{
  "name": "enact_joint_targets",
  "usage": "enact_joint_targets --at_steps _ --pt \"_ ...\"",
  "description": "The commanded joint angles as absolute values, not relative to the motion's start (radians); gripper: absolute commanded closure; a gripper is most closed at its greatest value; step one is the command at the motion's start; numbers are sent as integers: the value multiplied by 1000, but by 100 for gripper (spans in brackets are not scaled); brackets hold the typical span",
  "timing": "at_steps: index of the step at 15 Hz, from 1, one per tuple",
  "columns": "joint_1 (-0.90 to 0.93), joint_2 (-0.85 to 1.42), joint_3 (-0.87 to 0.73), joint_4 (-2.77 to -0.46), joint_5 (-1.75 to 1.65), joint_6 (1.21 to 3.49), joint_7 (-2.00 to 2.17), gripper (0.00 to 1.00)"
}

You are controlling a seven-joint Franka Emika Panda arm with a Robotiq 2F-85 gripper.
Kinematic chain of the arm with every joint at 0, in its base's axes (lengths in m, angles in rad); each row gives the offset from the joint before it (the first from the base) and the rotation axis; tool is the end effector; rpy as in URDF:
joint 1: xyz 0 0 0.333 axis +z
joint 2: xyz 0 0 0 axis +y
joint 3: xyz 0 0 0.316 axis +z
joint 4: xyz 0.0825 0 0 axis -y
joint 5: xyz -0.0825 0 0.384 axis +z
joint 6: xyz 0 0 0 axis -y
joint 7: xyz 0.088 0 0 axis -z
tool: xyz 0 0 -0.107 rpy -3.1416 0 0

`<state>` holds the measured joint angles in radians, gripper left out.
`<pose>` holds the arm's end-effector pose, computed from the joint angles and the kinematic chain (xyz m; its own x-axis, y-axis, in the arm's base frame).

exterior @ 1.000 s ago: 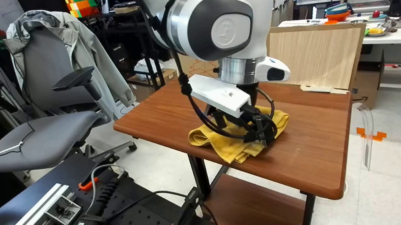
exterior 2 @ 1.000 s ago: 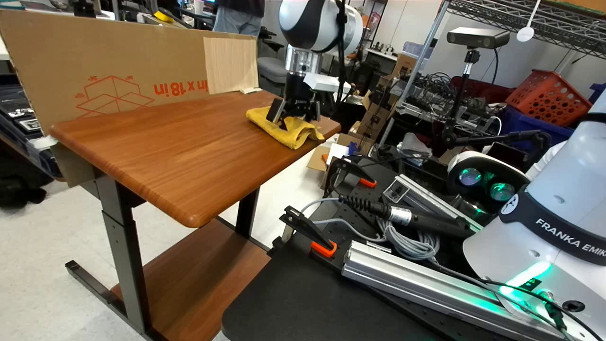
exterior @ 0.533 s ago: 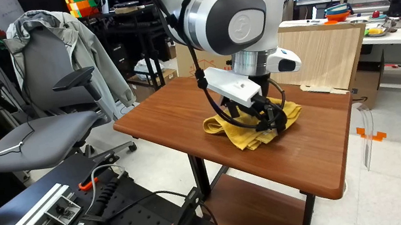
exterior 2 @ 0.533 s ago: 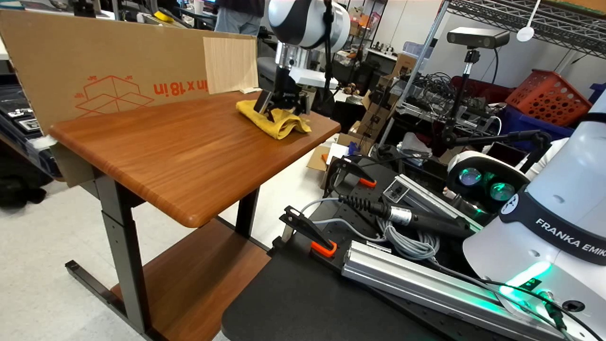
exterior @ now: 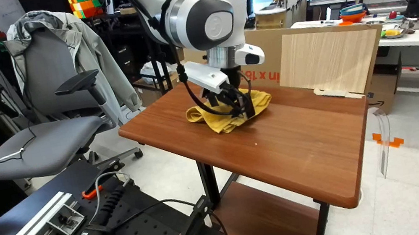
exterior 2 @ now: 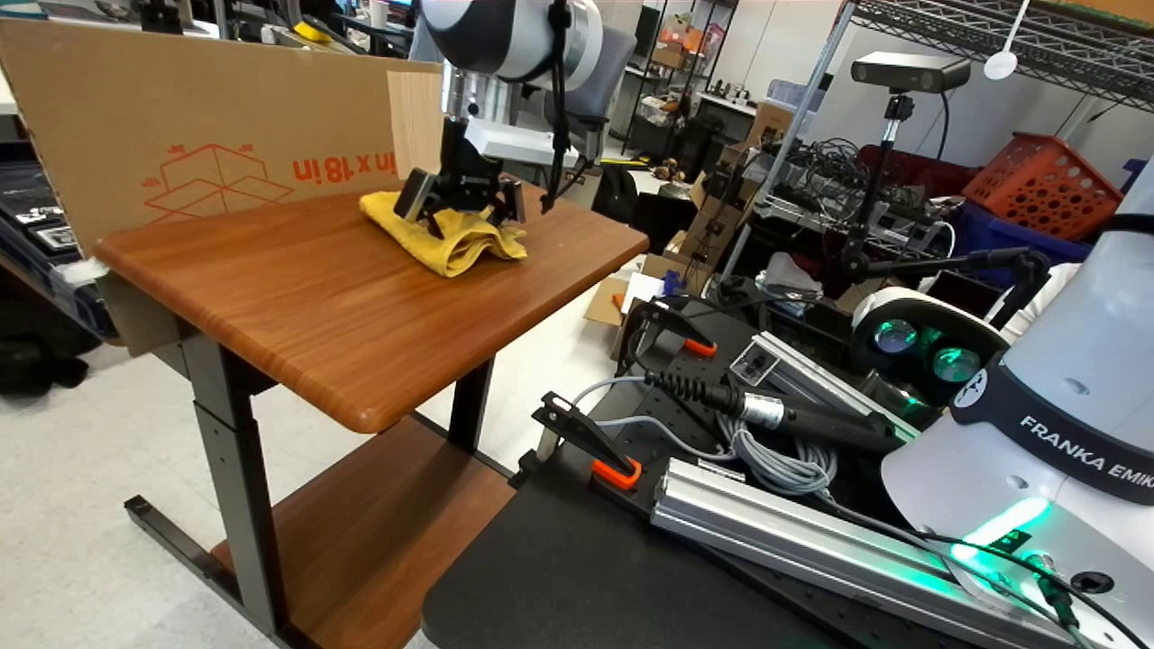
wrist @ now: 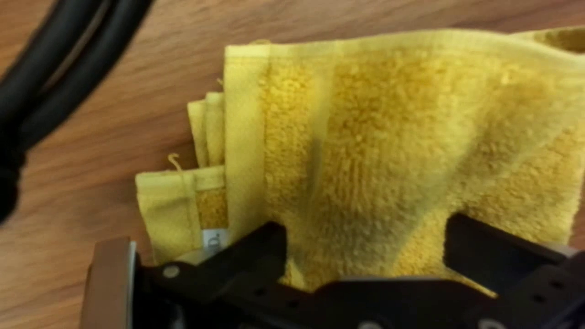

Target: Wipe the table with the towel

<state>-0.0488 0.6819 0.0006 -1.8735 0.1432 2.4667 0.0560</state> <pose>0.6218 -0.0303 0.1377 0.9720 -0.2138 -0.0973 -0.2213 -0.9724 -0.0740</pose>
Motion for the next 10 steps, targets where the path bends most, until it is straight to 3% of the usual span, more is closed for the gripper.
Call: enact_joint_targets --at_steps 1,5,10 --pt "-56 715 44 -1872 162 2415 19 0" --pt "-89 602 40 -1980 108 2343 -144 0" --pt "-63 648 32 -1903 135 2368 -75 0"
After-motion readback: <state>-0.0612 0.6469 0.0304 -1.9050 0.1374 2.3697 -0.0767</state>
